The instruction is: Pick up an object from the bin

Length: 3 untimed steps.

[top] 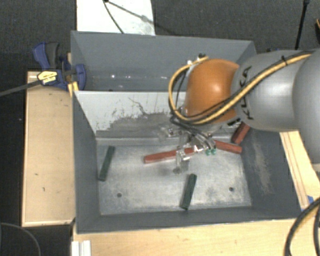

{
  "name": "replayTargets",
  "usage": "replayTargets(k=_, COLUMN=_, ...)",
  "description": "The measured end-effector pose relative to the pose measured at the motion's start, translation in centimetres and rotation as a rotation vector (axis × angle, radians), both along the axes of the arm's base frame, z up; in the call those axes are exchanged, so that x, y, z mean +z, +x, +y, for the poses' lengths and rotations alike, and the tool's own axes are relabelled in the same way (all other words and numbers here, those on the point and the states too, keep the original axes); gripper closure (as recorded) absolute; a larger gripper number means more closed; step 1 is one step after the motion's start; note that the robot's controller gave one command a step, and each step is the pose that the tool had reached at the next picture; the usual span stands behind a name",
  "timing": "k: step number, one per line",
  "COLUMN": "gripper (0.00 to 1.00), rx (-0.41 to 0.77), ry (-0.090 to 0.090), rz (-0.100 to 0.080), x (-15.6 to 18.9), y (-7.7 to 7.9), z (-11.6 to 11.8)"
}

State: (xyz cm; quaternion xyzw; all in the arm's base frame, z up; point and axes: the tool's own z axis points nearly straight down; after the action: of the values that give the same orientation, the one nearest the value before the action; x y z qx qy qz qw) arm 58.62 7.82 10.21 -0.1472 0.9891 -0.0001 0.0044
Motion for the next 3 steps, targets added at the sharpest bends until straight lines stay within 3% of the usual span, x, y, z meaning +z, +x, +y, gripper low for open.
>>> replayTargets(k=1, gripper=0.0, rx=-0.033, ry=0.0, rz=0.008, x=-0.1, y=-0.6, z=-2.2)
replayTargets(k=2, gripper=0.0, rx=0.058, ry=-0.001, rz=0.012, x=-3.3, y=-0.4, z=-1.0)
replayTargets(k=3, gripper=0.0, rx=0.053, ry=0.0, rz=0.011, x=-3.2, y=-0.4, z=-1.0)
